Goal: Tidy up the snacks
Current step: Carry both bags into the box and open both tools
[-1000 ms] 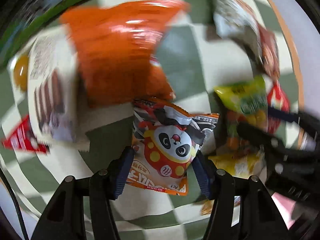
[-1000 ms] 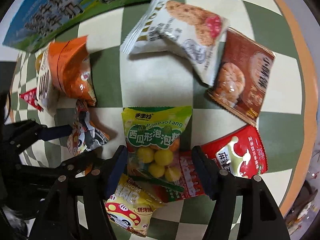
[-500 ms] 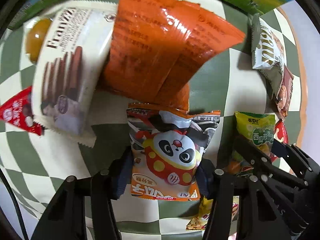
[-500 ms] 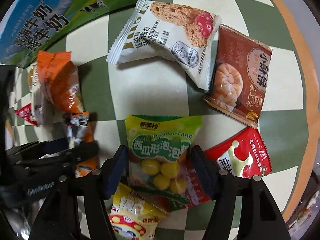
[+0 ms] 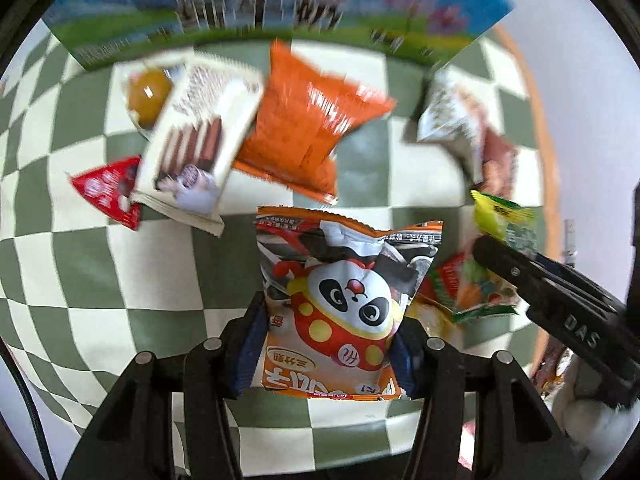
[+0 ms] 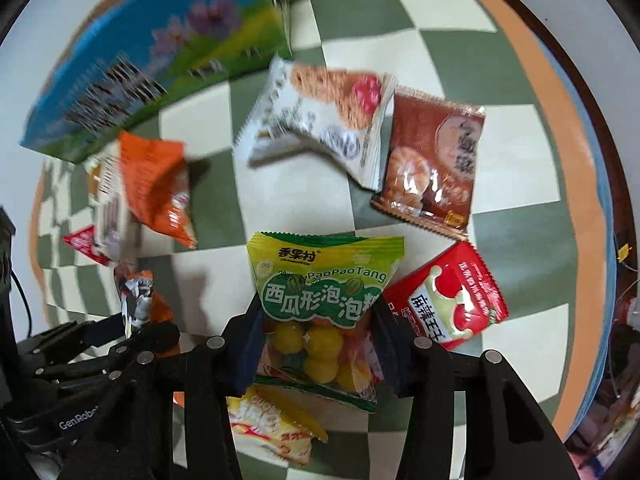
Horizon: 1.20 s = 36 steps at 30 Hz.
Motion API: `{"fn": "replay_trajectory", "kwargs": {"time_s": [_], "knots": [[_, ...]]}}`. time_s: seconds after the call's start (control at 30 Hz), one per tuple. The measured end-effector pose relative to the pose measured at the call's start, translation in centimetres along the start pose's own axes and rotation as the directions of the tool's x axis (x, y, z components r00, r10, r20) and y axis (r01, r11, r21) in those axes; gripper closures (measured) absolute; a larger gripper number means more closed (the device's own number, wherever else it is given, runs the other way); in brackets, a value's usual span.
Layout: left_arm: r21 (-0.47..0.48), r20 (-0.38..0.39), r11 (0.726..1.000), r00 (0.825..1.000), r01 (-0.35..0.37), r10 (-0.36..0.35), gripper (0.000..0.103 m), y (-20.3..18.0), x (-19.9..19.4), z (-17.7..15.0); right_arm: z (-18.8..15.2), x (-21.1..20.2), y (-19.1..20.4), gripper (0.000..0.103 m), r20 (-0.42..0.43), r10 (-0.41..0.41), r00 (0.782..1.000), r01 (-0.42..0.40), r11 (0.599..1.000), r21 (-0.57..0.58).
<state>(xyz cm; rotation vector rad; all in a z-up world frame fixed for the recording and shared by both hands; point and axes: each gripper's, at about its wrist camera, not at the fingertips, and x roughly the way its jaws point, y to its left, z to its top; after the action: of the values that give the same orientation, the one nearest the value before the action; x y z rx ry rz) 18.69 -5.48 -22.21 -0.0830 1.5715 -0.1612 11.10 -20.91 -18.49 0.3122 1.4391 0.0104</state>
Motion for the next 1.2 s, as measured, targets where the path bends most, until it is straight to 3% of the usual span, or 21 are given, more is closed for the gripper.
{"fn": "replay_trajectory", "kwargs": {"time_s": [0.13, 0.3, 0.47, 0.67, 0.83, 1.0, 1.1, 1.2], "knots": [[-0.003, 0.071, 0.998, 0.996, 0.061, -0.061, 0.052, 1.1, -4.3, 0.7, 0.6, -3.8, 0.2, 0.052, 0.05, 0.062, 0.997, -0.062, 0.998, -0.002], [-0.002, 0.156, 0.992, 0.98, 0.126, -0.125, 0.051, 1.8, -11.2, 3.3, 2.8, -8.4, 3.3, 0.052, 0.115, 0.156, 0.981, -0.15, 0.987, -0.056], [-0.014, 0.24, 0.998, 0.969, 0.068, -0.062, 0.051, 1.6, -15.7, 9.6, 7.0, -11.4, 9.5, 0.052, 0.184, 0.208, 0.961, -0.181, 0.971, -0.153], [-0.058, 0.244, 0.998, 0.969, -0.032, 0.045, 0.051, 3.9, -16.1, 18.3, 15.8, -12.1, 13.3, 0.052, 0.255, 0.092, 0.963, -0.033, 0.973, -0.229], [-0.096, 0.197, 0.99, 0.973, -0.1, 0.117, 0.051, 6.4, -13.6, 25.1, 23.1, -9.5, 13.8, 0.052, 0.246, 0.006, 0.969, 0.05, 0.973, -0.223], [-0.103, 0.148, 0.982, 0.974, -0.155, 0.17, 0.051, 8.2, -10.9, 29.6, 28.5, -6.0, 13.6, 0.052, 0.215, -0.054, 0.975, 0.1, 0.973, -0.207], [-0.104, 0.123, 0.981, 0.977, -0.161, 0.173, 0.05, 9.2, -9.8, 31.8, 30.6, -4.0, 13.3, 0.052, 0.197, -0.073, 0.978, 0.114, 0.973, -0.201], [-0.122, 0.109, 0.985, 0.985, -0.119, 0.132, 0.045, 10.3, -8.9, 33.6, 32.6, -2.2, 13.1, 0.05, 0.172, -0.089, 0.981, 0.12, 0.976, -0.179]]}}
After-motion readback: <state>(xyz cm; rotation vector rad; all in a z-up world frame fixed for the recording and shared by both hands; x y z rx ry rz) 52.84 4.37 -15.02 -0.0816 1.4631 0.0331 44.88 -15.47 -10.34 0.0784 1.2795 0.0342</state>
